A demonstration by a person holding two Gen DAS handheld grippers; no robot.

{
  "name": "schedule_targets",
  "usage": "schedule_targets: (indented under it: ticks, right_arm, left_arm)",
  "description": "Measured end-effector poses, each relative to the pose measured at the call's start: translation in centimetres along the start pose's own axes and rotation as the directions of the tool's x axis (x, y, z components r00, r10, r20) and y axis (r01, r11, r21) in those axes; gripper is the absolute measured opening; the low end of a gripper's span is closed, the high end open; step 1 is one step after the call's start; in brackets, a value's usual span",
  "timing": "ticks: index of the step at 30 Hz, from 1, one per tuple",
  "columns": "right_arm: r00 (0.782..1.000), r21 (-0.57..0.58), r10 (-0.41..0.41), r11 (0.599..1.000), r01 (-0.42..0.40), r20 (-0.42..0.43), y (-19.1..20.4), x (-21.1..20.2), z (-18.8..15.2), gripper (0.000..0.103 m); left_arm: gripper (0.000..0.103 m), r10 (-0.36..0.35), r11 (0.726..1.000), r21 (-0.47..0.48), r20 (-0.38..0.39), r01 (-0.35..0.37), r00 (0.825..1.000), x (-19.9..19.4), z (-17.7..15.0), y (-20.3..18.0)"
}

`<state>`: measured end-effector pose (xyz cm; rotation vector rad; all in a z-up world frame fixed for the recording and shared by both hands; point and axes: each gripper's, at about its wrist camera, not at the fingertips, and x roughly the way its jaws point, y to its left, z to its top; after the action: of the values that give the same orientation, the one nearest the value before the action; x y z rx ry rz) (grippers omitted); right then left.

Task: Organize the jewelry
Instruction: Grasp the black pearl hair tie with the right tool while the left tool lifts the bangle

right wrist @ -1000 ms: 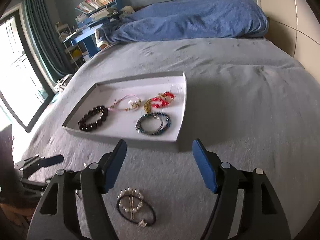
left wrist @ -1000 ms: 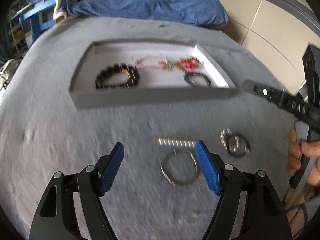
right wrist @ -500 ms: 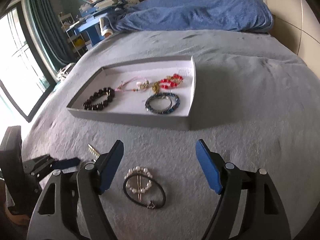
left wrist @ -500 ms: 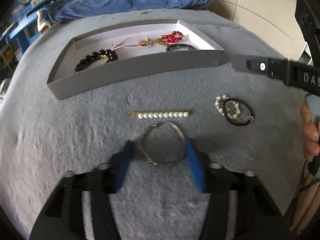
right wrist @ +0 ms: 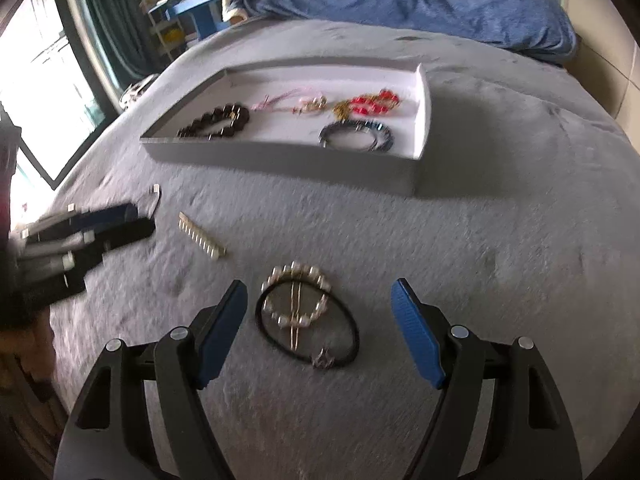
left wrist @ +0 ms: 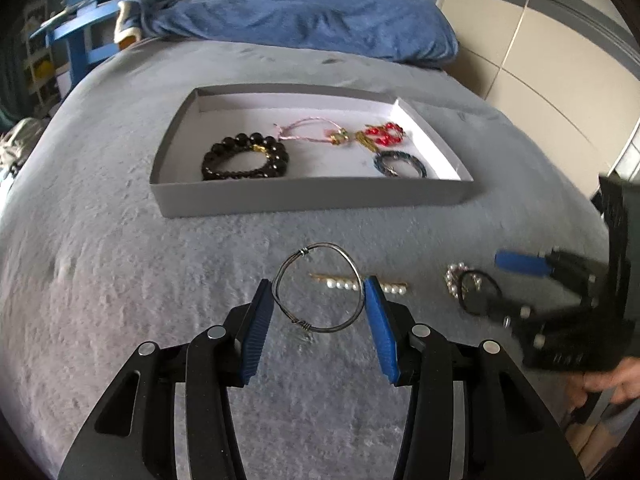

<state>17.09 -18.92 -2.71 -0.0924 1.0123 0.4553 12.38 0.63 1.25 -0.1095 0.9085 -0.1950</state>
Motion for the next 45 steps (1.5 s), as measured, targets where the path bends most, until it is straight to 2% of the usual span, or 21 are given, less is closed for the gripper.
schedule_targets:
  ticks: [3, 10, 12, 14, 17, 18, 24, 34, 45]
  right_arm:
    - [1.0, -0.033, 0.011, 0.999, -0.012, -0.027, 0.2, 0.3, -0.7, 0.074]
    - [0.999, -0.062, 0.034, 0.997, -0.036, -0.035, -0.1, -0.2, -1.8, 0.074]
    - [0.999, -0.083, 0.028, 0.996, -0.032, -0.041, 0.1, -0.1, -2.0, 0.07]
    - [0.999, -0.094, 0.033, 0.995, -0.036, -0.039, 0.1, -0.2, -2.2, 0.059]
    - [0.998, -0.089, 0.047, 0.995, -0.049, -0.028, 0.0, -0.3, -2.0, 0.031]
    - [0.998, -0.091, 0.056, 0.994, -0.058, -0.028, 0.1, -0.4, -2.0, 0.025]
    - [0.997, -0.159, 0.077, 0.984, -0.077, -0.011, 1.2, -1.4, -1.8, 0.004]
    - [0.99, -0.102, 0.108, 0.99, -0.099, 0.086, -0.2, -3.5, -0.6, 0.004]
    - [0.974, -0.033, 0.077, 0.997, -0.071, 0.212, -1.5, -4.7, 1.3, 0.004]
  left_arm:
    - [0.048, -0.011, 1.0, -0.009, 0.01, 0.011, 1.0, -0.2, 0.2, 0.1]
    - [0.048, -0.025, 1.0, -0.018, 0.017, 0.025, 1.0, -0.3, 0.4, 0.2]
    - [0.048, -0.028, 0.999, -0.019, 0.016, 0.028, 0.999, -0.2, 0.4, 0.2]
    - [0.048, -0.028, 0.999, -0.016, 0.015, 0.028, 0.999, -0.1, 0.4, 0.0]
    - [0.048, -0.028, 0.999, -0.016, 0.015, 0.028, 0.999, -0.1, 0.4, 0.1]
    - [0.048, -0.028, 0.999, -0.017, 0.015, 0.028, 1.0, -0.1, 0.4, 0.1]
    - [0.048, -0.029, 0.999, -0.031, 0.02, 0.03, 0.999, -0.1, 0.5, 0.5]
    - [0.048, -0.053, 0.998, -0.025, 0.05, 0.055, 0.997, -0.8, 1.2, 0.4]
    - [0.048, -0.042, 0.999, 0.03, 0.083, 0.04, 0.996, -1.5, 2.6, 0.0]
